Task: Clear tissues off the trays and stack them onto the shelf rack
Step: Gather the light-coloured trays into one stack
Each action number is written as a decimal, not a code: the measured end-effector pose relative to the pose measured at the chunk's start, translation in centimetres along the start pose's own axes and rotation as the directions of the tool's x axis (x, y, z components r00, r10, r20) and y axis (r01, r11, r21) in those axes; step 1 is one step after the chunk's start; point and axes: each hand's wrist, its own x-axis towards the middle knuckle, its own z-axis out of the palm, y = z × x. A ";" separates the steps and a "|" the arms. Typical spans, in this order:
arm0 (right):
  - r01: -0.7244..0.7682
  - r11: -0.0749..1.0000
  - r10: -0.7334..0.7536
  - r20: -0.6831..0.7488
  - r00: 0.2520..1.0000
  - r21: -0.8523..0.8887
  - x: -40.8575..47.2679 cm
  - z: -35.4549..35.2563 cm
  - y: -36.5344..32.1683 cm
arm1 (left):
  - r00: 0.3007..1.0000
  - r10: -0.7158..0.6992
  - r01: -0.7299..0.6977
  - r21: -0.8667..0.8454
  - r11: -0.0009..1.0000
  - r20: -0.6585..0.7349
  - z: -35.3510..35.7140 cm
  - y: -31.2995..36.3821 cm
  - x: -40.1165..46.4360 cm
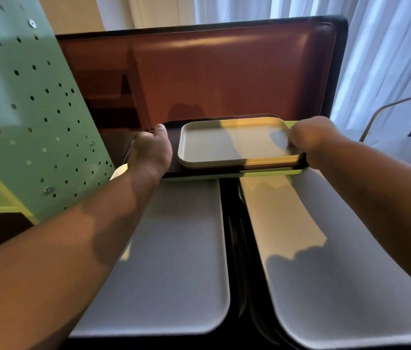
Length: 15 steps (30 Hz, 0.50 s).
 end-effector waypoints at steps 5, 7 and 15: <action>-0.112 0.942 0.094 0.073 0.993 0.316 -2.1 -3.6 -0.8 | 1.000 -0.005 0.002 -0.125 0.992 -0.028 -1.6 1.1 -1.4; -0.147 0.864 0.067 0.179 0.982 0.482 -3.6 -5.2 -1.1 | 0.999 -0.018 0.010 -0.217 0.976 -0.031 -2.6 1.7 -1.8; -0.290 0.833 0.078 0.418 0.905 0.472 -9.7 -9.4 1.8 | 0.999 -0.027 0.014 -0.364 0.931 -0.029 -5.4 1.8 -6.0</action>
